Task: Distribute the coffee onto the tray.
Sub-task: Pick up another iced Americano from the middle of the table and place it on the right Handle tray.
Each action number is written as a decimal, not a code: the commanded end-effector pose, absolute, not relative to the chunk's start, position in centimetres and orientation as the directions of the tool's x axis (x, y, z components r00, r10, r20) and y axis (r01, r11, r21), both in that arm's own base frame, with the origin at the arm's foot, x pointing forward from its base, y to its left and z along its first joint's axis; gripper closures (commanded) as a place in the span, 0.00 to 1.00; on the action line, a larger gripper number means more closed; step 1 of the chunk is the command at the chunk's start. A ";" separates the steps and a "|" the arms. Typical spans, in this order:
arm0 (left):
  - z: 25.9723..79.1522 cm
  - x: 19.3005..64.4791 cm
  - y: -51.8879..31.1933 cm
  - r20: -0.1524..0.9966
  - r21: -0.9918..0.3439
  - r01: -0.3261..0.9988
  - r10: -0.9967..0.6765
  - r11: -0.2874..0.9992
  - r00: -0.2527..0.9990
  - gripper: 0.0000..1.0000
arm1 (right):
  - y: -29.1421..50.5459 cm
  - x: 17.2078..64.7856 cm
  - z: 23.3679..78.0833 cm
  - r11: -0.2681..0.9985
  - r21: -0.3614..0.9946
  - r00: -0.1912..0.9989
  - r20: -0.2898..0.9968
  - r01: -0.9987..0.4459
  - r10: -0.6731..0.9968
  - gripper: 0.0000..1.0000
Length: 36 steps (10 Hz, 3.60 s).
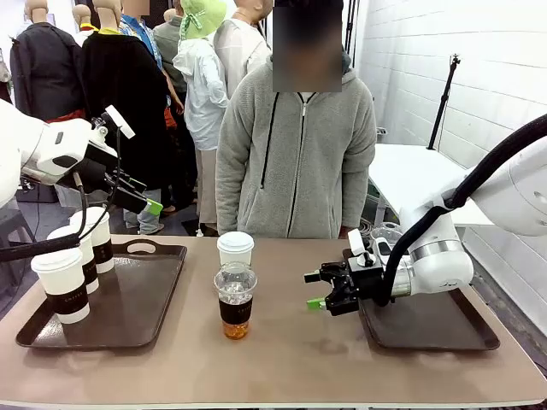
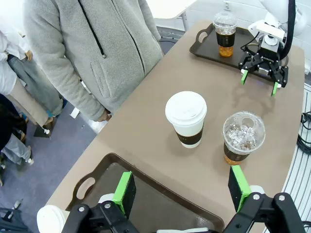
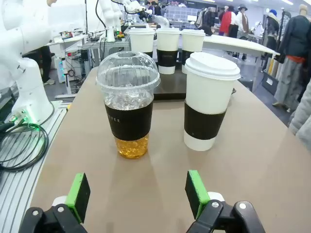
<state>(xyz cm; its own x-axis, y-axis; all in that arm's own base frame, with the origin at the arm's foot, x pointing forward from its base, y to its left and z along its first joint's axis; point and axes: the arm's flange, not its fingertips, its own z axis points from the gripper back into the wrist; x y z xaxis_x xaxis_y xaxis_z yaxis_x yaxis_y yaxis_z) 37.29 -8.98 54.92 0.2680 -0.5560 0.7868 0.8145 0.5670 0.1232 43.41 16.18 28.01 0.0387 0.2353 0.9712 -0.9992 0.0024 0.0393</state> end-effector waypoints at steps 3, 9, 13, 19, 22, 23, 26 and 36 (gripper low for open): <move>54.7 37.5 -8.7 0.788 0.128 0.822 -0.560 0.556 0.256 0.00 | 16.2 43.5 28.0 0.014 0.039 0.041 0.971 -0.999 0.235 0.00; 54.7 37.5 -8.7 0.788 0.128 0.822 -0.560 0.556 0.256 0.00 | 19.4 42.3 27.6 -0.010 0.025 0.022 0.972 -1.000 0.234 0.00; 54.7 37.5 -8.7 0.788 0.128 0.822 -0.560 0.556 0.256 0.00 | 22.0 41.6 27.5 0.002 0.013 0.013 0.974 -1.000 0.227 0.00; 54.7 37.5 -8.7 0.788 0.128 0.822 -0.560 0.556 0.256 0.00 | 23.6 42.1 27.0 -0.016 0.039 0.034 0.972 -0.999 0.234 0.00; 54.7 37.5 -8.7 0.788 0.128 0.822 -0.560 0.556 0.256 0.00 | 24.3 42.4 27.0 -0.024 0.053 0.046 0.971 -0.998 0.233 0.00; 54.7 37.5 -8.7 0.788 0.128 0.822 -0.560 0.556 0.256 0.00 | 24.5 42.5 27.1 -0.027 0.058 0.049 0.970 -0.998 0.237 0.00; 54.7 37.5 -8.7 0.788 0.128 0.822 -0.560 0.556 0.256 0.00 | 23.6 42.2 27.3 -0.054 0.048 0.034 0.972 -0.997 0.233 0.00; 54.7 37.5 -8.7 0.788 0.128 0.822 -0.560 0.556 0.256 0.00 | 25.8 43.0 26.2 -0.071 0.054 0.038 0.978 -0.996 0.207 0.00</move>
<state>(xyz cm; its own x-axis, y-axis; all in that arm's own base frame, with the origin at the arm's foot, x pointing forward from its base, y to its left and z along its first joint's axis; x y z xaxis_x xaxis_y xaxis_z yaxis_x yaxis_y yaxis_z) 37.29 -8.98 54.92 0.2681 -0.5560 0.7868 0.8145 0.5670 0.1232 42.55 24.66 26.69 0.0384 0.2274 0.9731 -0.9958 -0.0721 0.0562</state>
